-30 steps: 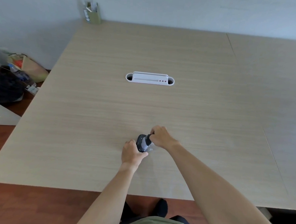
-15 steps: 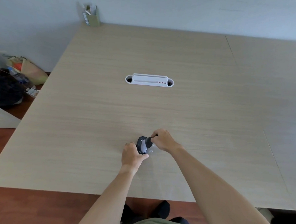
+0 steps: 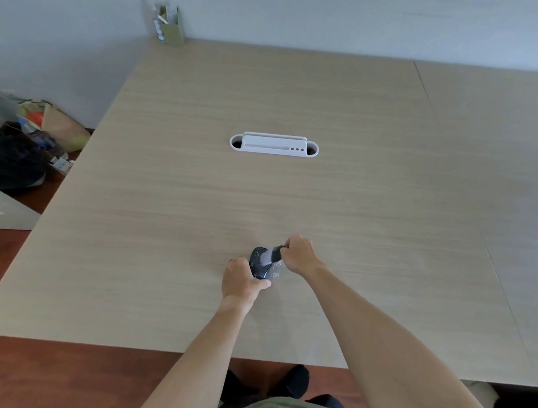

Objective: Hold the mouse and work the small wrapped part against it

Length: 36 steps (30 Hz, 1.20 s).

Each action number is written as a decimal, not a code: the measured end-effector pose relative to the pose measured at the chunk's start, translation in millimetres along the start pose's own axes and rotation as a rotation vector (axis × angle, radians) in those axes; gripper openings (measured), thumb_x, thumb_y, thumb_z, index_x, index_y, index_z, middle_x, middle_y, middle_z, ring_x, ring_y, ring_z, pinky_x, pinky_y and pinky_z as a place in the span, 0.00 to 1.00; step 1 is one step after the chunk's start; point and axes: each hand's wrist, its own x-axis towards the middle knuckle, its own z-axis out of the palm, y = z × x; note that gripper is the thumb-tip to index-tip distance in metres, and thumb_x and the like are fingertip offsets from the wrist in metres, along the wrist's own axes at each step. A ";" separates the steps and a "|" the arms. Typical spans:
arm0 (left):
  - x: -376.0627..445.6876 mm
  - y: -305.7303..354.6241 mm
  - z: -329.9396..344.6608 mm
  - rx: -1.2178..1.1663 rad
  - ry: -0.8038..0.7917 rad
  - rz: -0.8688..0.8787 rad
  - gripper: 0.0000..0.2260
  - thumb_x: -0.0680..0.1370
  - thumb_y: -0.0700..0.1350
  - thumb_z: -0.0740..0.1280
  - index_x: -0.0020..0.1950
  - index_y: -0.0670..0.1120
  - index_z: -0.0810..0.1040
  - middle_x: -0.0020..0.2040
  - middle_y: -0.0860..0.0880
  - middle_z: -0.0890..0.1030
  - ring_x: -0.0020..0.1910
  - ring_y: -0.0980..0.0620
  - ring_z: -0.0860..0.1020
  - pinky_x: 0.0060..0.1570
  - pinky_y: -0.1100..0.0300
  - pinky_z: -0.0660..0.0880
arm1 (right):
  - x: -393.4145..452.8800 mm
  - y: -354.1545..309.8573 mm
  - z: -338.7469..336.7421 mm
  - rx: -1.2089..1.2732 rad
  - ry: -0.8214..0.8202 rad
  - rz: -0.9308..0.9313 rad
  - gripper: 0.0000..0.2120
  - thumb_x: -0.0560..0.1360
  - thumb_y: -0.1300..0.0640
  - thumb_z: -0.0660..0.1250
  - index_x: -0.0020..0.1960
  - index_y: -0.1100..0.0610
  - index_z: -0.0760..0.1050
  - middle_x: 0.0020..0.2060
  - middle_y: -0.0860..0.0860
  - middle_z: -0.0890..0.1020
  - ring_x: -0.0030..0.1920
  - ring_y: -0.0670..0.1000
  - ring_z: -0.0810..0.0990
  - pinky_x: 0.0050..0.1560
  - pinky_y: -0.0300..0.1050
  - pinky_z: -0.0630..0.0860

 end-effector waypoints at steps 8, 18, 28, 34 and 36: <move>-9.4 10.9 -8.7 0.006 0.007 -0.010 0.23 0.58 0.46 0.81 0.28 0.46 0.65 0.28 0.52 0.69 0.28 0.49 0.68 0.24 0.61 0.61 | 10.1 -3.4 -3.0 0.108 0.053 -0.054 0.11 0.70 0.66 0.59 0.44 0.72 0.77 0.37 0.64 0.78 0.39 0.56 0.72 0.37 0.54 0.74; -11.8 12.8 -11.1 -0.032 0.008 -0.013 0.23 0.56 0.46 0.81 0.28 0.47 0.64 0.28 0.53 0.68 0.25 0.53 0.65 0.24 0.61 0.60 | 15.2 7.3 -7.9 0.267 0.136 0.033 0.08 0.71 0.66 0.60 0.39 0.62 0.78 0.35 0.55 0.78 0.39 0.57 0.75 0.32 0.42 0.71; -15.4 12.9 -13.2 -0.076 0.031 -0.002 0.21 0.56 0.46 0.81 0.30 0.45 0.68 0.28 0.52 0.69 0.27 0.51 0.66 0.25 0.60 0.61 | 10.4 16.8 2.6 0.089 0.201 -0.033 0.09 0.71 0.66 0.58 0.43 0.66 0.76 0.40 0.59 0.80 0.41 0.60 0.77 0.37 0.49 0.73; -11.6 9.5 -9.2 -0.048 0.037 -0.031 0.24 0.55 0.49 0.81 0.42 0.43 0.73 0.40 0.48 0.79 0.37 0.48 0.77 0.31 0.60 0.69 | -11.2 15.9 14.3 0.231 0.017 -0.182 0.08 0.70 0.65 0.64 0.44 0.61 0.82 0.36 0.53 0.81 0.36 0.48 0.74 0.30 0.28 0.67; -13.9 10.8 -9.0 -0.066 0.040 -0.020 0.28 0.57 0.46 0.81 0.48 0.44 0.68 0.43 0.48 0.77 0.39 0.48 0.76 0.31 0.61 0.69 | -12.8 20.5 19.9 0.184 -0.011 -0.190 0.09 0.71 0.65 0.63 0.44 0.61 0.81 0.40 0.56 0.82 0.38 0.50 0.75 0.32 0.32 0.68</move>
